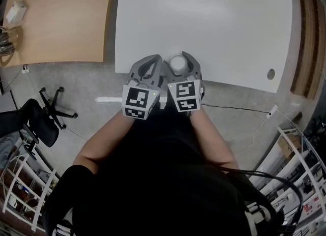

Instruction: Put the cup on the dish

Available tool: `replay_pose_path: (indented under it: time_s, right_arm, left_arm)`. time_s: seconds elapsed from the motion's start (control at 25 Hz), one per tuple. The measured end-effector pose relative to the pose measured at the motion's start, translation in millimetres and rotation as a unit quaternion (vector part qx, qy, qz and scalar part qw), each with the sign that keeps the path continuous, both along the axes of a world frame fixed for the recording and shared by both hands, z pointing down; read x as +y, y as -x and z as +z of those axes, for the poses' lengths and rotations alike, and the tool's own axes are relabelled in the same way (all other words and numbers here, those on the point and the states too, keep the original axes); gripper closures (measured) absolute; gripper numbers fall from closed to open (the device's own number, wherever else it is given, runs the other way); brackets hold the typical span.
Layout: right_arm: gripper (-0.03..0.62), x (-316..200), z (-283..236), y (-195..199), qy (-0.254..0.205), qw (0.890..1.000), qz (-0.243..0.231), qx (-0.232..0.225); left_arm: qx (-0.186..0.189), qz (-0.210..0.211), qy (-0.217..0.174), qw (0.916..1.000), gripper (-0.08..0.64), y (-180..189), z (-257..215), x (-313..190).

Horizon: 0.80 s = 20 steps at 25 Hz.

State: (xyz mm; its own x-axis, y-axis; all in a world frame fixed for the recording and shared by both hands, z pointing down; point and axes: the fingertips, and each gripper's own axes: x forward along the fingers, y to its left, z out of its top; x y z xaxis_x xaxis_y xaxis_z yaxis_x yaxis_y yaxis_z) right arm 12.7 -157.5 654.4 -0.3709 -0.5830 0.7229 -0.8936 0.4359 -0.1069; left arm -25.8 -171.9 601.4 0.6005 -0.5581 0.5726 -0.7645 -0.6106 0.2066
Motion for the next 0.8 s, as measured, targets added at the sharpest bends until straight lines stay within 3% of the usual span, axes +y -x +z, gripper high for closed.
replay_pose_path:
  time_s: [0.8]
  right_arm:
    - [0.348, -6.2, -5.5, -7.2, -0.008, 1.0, 0.017, 0.012]
  left_arm:
    - [0.002, 0.019, -0.009, 0.9998, 0.554, -2.3, -5.7, -8.8]
